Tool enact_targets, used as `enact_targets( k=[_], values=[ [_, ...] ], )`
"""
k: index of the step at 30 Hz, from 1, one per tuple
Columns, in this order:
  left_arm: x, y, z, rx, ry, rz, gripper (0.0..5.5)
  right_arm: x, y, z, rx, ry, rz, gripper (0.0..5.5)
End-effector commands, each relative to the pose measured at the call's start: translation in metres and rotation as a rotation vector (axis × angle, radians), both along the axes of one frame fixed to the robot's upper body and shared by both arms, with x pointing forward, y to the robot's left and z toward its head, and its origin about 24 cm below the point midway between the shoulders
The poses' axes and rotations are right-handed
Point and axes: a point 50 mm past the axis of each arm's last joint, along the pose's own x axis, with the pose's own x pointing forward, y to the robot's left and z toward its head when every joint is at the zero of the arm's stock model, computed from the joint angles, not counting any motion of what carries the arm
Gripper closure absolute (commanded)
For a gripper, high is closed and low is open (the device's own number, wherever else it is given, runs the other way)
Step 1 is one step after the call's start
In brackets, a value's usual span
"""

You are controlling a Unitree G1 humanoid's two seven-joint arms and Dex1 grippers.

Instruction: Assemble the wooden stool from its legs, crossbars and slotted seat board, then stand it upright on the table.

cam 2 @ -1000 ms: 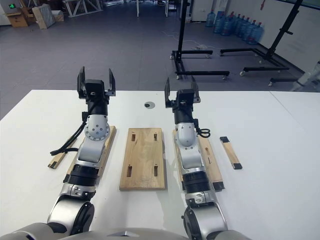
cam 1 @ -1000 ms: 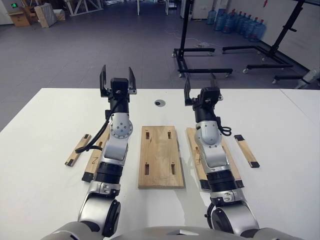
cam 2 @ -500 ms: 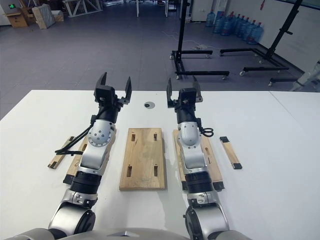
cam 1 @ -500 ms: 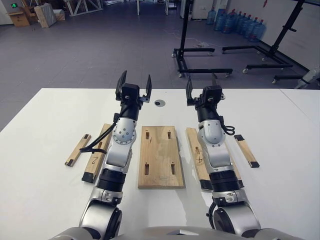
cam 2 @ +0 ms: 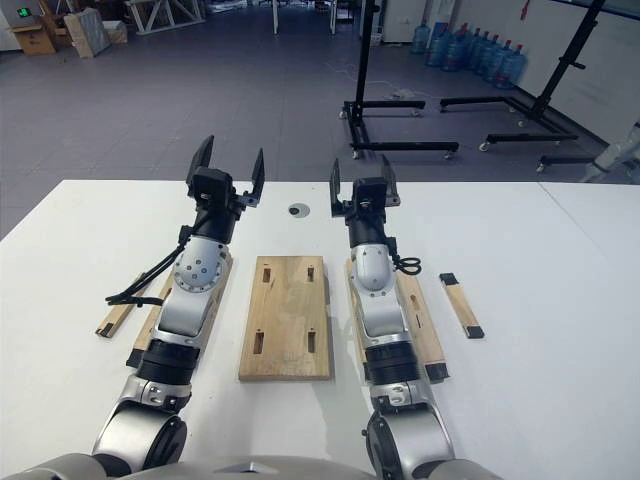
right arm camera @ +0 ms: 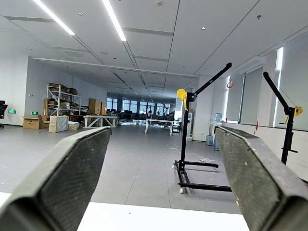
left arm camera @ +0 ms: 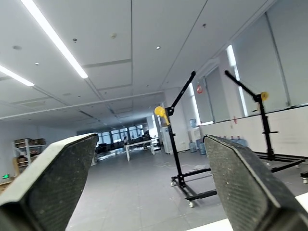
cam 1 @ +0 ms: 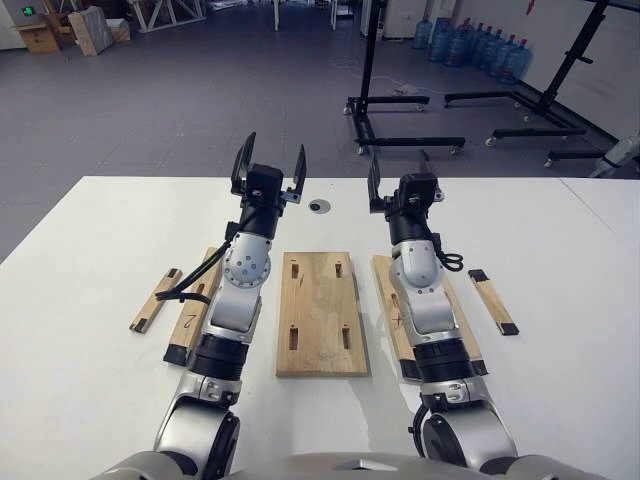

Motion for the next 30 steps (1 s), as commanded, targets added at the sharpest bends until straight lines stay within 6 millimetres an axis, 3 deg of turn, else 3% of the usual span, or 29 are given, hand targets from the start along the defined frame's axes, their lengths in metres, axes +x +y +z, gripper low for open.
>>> enact_targets(
  k=[1,18,23,30],
  values=[
    [0.007,0.004,-0.003,0.005,0.042,0.036,1.47,0.002,0.002,0.007,-0.008,-0.028,0.005,1.55],
    [0.006,0.004,-0.004,-0.002,0.028,0.039,1.47,0.003,-0.001,0.008,0.021,0.002,0.014,1.55],
    [0.003,0.005,-0.013,-0.05,0.081,0.03,1.47,-0.004,-0.035,0.02,0.13,0.069,0.024,1.55],
    [-0.005,0.011,-0.022,-0.11,0.123,0.057,1.47,-0.016,-0.133,0.037,0.199,0.234,-0.064,1.55]
  ],
)
